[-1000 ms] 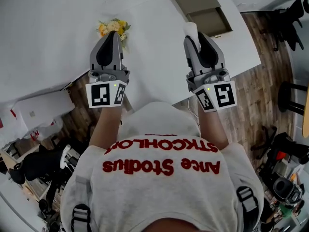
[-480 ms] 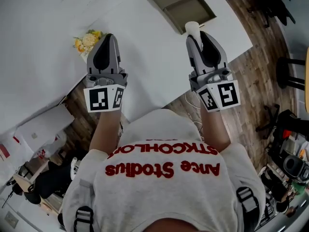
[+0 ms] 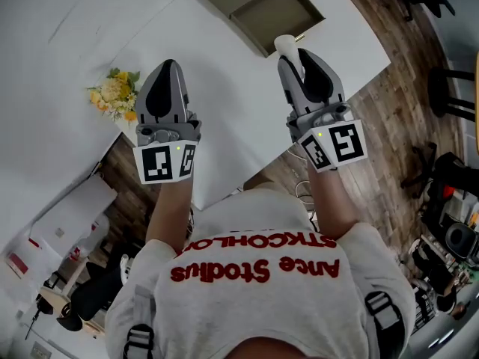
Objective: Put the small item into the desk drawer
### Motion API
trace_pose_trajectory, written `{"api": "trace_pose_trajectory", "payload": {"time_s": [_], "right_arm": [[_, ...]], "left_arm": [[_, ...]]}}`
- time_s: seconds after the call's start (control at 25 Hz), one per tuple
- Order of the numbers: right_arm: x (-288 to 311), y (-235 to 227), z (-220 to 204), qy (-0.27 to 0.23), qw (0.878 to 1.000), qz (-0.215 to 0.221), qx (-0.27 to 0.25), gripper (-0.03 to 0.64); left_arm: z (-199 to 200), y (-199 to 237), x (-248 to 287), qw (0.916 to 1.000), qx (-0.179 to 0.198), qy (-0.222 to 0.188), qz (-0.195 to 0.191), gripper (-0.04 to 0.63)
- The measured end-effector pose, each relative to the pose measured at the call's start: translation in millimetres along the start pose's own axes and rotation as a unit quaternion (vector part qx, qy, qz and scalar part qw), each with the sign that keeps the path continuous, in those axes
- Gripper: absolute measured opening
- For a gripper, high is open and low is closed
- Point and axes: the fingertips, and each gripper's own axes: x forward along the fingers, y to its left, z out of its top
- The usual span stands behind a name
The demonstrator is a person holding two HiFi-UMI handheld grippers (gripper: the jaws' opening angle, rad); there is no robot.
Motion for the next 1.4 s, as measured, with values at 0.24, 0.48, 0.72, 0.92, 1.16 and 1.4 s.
{"api": "trace_pose_trajectory", "payload": {"time_s": [0.24, 0.48, 0.72, 0.92, 1.16, 1.4], "right_arm": [[26.0, -32.1, -29.8, 0.023, 1.000, -0.015, 0.006, 0.132], [47.8, -65.5, -66.9, 0.053, 0.998, -0.036, 0.026, 0.132], [68.2, -86.9, -105.2, 0.081, 0.995, -0.049, 0.032, 0.132], [79.3, -94.4, -127.7, 0.108, 0.993, -0.052, 0.011, 0.134], [74.8, -101.4, -134.6, 0.128, 0.990, -0.061, 0.002, 0.144], [72.8, -99.3, -135.5, 0.125, 0.990, -0.061, 0.005, 0.133]], "left_arm": [[-29.0, 4.8, 26.3, 0.9998, -0.007, 0.019, 0.009, 0.008], [-60.1, 9.8, 45.3, 0.9990, -0.016, 0.038, 0.018, 0.008], [-89.1, 14.4, 58.8, 0.9982, -0.021, 0.052, 0.022, 0.008], [-104.8, 10.0, 63.2, 0.9975, -0.024, 0.063, 0.020, 0.008], [-106.8, -1.8, 63.9, 0.9970, -0.024, 0.072, 0.017, 0.008], [-102.9, 0.4, 60.8, 0.9975, -0.021, 0.065, 0.018, 0.008]]}}
